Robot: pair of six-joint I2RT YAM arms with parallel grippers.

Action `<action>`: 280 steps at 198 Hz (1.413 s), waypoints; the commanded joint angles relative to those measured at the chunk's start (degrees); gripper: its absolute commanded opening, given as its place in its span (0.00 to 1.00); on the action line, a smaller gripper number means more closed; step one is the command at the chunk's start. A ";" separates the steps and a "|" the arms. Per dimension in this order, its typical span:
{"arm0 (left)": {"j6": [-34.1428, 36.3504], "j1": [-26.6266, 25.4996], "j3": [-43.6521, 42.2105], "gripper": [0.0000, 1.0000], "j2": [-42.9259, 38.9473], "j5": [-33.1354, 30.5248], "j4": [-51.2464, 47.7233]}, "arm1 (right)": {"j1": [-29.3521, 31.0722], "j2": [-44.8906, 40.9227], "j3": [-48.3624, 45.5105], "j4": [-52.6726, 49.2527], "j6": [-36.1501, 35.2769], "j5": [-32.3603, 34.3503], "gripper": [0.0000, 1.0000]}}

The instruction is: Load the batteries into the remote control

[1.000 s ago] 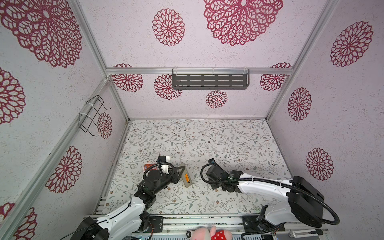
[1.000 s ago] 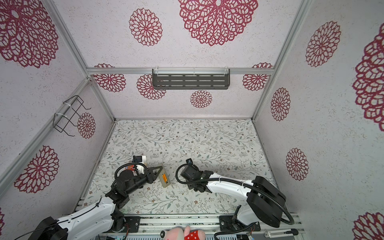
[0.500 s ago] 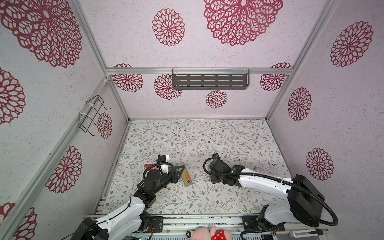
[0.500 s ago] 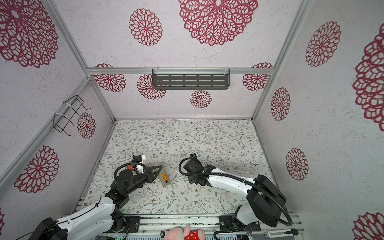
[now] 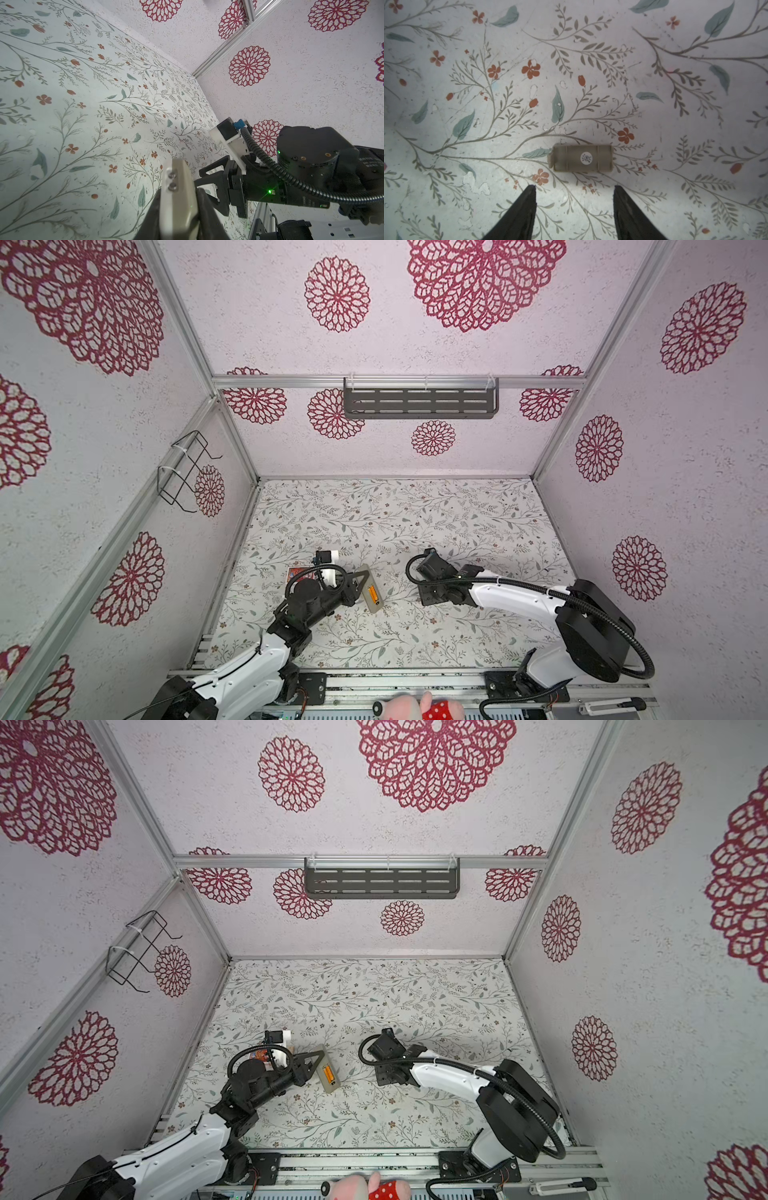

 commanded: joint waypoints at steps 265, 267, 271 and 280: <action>0.48 1.37 0.09 0.00 3.76 0.27 5.34 | -3.33 13.34 5.51 5.58 -6.21 -5.79 0.64; 0.49 1.43 0.06 0.00 3.82 0.26 5.34 | -3.33 13.54 5.60 5.57 -6.24 -5.88 0.64; 0.44 1.47 0.05 0.00 3.83 0.26 5.40 | -3.25 13.75 5.70 5.57 -6.31 -6.06 0.63; 0.49 1.52 0.04 0.00 3.85 0.34 5.44 | -3.22 14.13 6.19 4.93 -6.39 -5.97 0.63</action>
